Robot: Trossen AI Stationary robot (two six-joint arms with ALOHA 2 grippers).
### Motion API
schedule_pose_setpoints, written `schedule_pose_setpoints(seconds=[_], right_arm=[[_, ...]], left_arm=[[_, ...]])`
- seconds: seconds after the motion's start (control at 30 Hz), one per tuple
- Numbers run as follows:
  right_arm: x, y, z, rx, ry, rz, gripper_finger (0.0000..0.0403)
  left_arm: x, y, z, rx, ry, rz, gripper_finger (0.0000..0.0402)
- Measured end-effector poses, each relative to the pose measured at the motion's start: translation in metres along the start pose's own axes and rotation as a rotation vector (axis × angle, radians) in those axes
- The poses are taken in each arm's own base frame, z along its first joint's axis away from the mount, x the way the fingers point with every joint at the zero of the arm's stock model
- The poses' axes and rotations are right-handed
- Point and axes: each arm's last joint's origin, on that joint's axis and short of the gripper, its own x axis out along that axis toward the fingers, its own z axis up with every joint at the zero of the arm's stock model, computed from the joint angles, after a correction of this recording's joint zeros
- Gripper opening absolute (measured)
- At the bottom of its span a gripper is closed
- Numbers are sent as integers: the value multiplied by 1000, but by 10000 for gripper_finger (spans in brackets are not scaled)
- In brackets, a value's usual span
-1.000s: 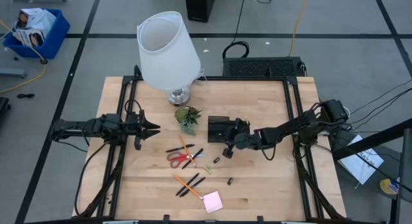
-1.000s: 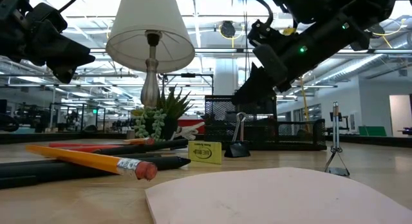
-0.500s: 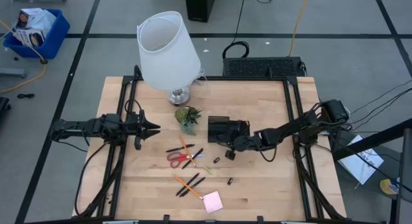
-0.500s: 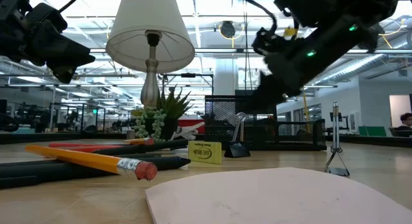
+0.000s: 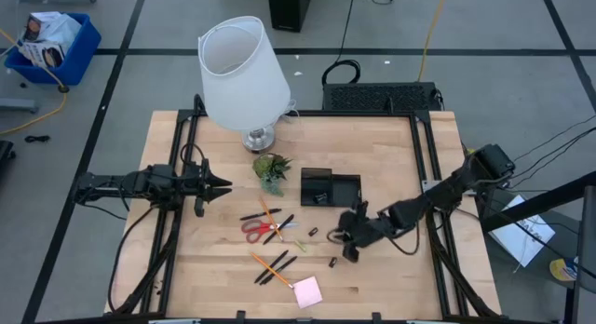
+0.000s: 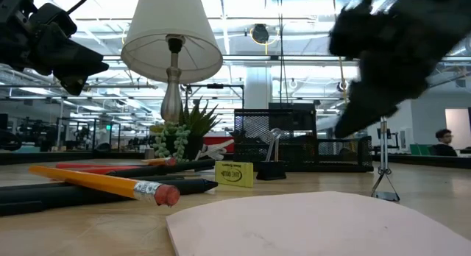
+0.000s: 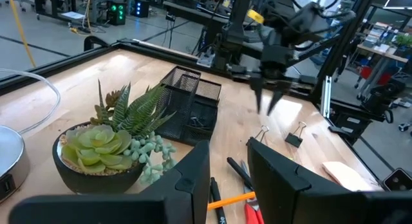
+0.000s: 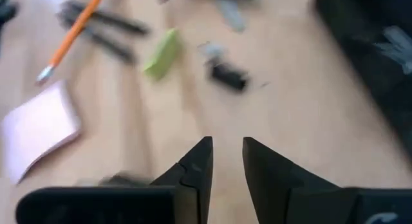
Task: Pick and place office supplies into organizer
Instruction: Put the black binder clip into the desk organizer
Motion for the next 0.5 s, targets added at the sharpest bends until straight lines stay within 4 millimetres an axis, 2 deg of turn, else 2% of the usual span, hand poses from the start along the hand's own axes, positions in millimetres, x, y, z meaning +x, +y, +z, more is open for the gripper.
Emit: schedule_pose_setpoints(seconds=[0.23,0.5], right_arm=[[-10,19,-24,-253,93,75,77],[-13,30,-25,-372,40,146,84]], left_arm=[[0,0,0,0,0,0,108],[0,0,0,0,0,0,108]])
